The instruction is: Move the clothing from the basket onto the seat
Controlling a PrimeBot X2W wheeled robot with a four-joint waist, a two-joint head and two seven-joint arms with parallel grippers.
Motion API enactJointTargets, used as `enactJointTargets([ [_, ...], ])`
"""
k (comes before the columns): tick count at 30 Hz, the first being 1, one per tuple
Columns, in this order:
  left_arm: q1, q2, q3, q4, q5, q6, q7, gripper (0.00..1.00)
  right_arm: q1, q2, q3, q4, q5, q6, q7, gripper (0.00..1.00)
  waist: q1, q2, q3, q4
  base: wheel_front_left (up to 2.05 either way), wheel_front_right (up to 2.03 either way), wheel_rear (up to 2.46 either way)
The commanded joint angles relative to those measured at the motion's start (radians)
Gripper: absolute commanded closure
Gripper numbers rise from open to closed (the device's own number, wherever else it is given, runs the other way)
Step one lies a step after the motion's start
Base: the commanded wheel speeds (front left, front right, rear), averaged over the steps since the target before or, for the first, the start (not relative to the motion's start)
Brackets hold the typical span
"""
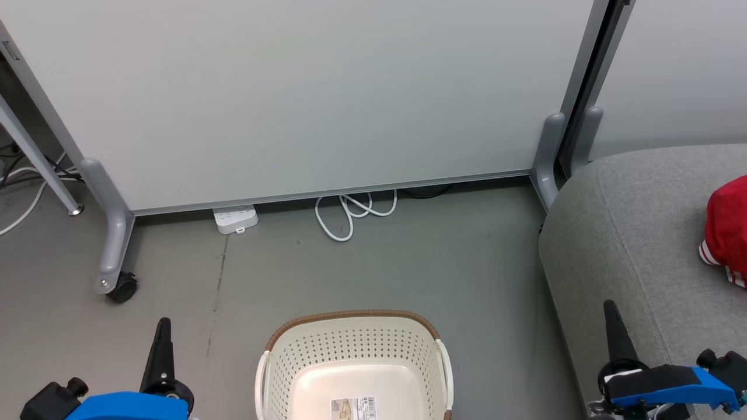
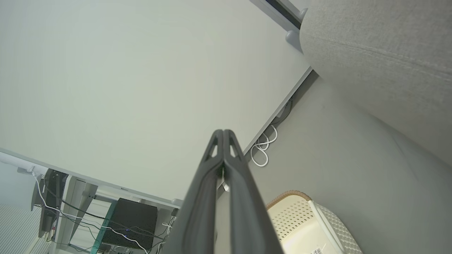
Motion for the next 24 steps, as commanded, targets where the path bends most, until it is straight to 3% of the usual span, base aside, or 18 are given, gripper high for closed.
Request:
enactJointTargets([
  [1, -0.027, 0.006, 0.008, -0.015, -0.038, -0.004, 0.009, 1.0, -0.028, 0.001, -0.005, -0.015, 0.043, 0.0, 0.009, 1.0, 0.0, 0.0, 0.0, -0.001, 0.0, 0.0, 0.0],
  [24, -0.033, 0.008, 0.033, -0.028, -0.268, -0.011, 0.07, 1.0, -0.042, 0.002, -0.026, -0.026, 0.282, 0.0, 0.071, 1.0, 0.0, 0.0, 0.001, -0.01, 0.0, 0.0, 0.0],
])
